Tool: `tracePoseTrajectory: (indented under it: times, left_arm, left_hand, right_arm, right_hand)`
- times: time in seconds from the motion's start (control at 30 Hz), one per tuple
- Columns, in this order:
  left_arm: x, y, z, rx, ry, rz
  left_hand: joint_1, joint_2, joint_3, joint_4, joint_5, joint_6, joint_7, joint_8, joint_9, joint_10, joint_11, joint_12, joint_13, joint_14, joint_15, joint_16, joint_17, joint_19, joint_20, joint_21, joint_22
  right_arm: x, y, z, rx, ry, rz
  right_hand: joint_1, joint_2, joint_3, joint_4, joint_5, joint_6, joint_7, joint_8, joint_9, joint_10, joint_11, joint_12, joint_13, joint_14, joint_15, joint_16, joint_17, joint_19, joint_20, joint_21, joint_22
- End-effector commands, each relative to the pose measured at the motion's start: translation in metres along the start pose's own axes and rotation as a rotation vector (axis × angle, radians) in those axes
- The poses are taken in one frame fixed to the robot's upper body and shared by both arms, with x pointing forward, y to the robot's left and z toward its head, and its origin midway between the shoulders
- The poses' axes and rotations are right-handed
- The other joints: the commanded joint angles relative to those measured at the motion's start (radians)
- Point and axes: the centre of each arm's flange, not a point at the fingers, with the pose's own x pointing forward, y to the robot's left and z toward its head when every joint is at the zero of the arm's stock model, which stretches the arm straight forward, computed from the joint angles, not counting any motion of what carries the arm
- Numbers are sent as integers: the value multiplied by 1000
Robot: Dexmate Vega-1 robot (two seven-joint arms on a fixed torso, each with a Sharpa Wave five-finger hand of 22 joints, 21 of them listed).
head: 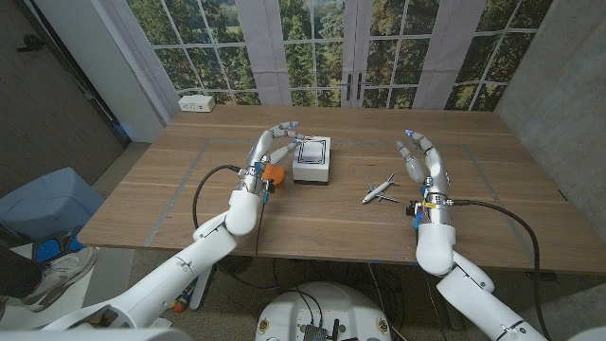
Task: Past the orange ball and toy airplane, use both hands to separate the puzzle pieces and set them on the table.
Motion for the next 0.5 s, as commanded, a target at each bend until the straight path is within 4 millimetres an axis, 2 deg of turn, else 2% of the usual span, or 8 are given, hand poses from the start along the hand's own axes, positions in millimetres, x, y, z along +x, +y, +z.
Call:
tracePoseTrajectory:
  times: [0.03, 0.2, 0.5]
  left_arm:
    - [14, 5, 10, -18, -9, -53]
    - [22, 8, 14, -31, -14, -88]
    - [34, 11, 20, -41, -25, -143]
  left_hand:
    - [13, 0, -4, 1, -2, 10, 1, -5, 4, 11, -5, 7, 1, 4, -175, 1, 2, -5, -25, 5, 5]
    - [14, -1, -7, 1, -2, 12, -1, -6, 4, 11, -5, 5, 1, 3, -176, -1, 2, -6, -25, 6, 5]
    - [18, 0, -11, 2, -2, 14, 1, -9, 5, 13, -5, 4, 1, 3, -176, -2, 2, -8, -24, 7, 5]
  right_arm:
    - [3, 7, 18, -110, -83, 5]
    - [2, 10, 24, -151, -112, -2]
    - [3, 15, 27, -193, -149, 10]
  right_hand:
    - [19, 0, -3, -2, 4, 20, -8, 10, 4, 11, -5, 8, 6, -1, -58, 12, 6, 5, 0, 8, 4]
    - [40, -6, -4, -6, 4, 35, -21, 14, 4, 20, -12, 12, 10, 0, -65, 17, 12, 11, -2, 10, 4]
    - [65, -15, -6, -6, 3, 43, -26, 14, 4, 23, -14, 14, 13, -1, -69, 22, 19, 14, -2, 12, 4]
